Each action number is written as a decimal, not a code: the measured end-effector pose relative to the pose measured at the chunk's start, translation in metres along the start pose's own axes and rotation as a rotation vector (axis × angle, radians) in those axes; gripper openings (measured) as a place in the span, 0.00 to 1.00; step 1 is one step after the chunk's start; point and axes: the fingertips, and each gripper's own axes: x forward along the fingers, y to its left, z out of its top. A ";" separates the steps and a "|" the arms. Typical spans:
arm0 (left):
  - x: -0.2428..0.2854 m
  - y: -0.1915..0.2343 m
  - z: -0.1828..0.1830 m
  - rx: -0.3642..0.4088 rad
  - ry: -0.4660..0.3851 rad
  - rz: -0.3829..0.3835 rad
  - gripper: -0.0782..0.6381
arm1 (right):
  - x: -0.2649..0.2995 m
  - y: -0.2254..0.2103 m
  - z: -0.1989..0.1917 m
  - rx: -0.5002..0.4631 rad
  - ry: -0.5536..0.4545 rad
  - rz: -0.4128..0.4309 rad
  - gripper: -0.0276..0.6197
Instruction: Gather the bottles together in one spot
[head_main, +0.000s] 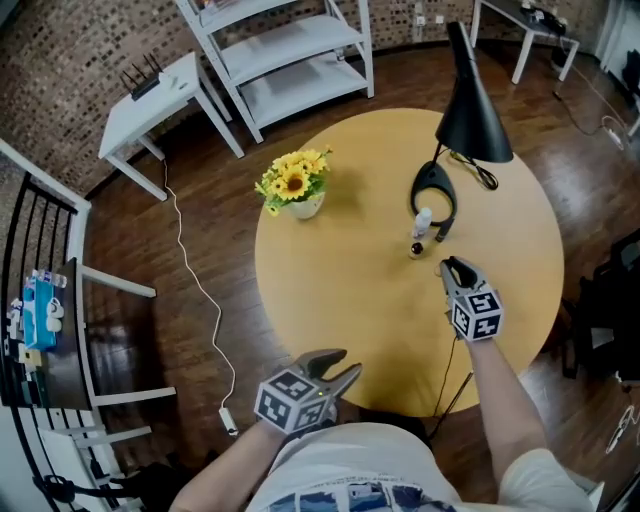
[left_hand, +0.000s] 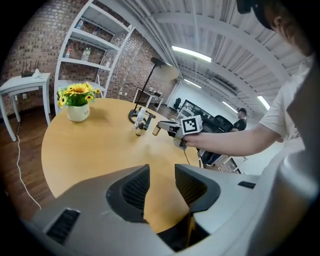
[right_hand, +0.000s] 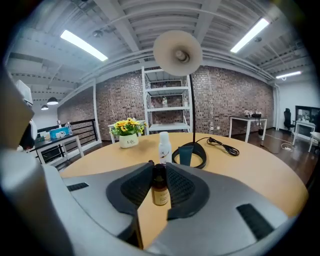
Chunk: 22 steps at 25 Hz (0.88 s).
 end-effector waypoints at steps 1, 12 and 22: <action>0.003 0.001 0.001 -0.009 0.006 0.009 0.31 | 0.011 -0.006 -0.003 -0.008 0.004 0.000 0.14; 0.025 0.007 -0.001 -0.065 0.040 0.053 0.31 | 0.063 -0.036 -0.023 -0.071 0.023 -0.031 0.15; 0.025 0.005 -0.004 -0.058 0.040 0.054 0.31 | 0.054 -0.040 -0.020 -0.036 0.006 -0.065 0.33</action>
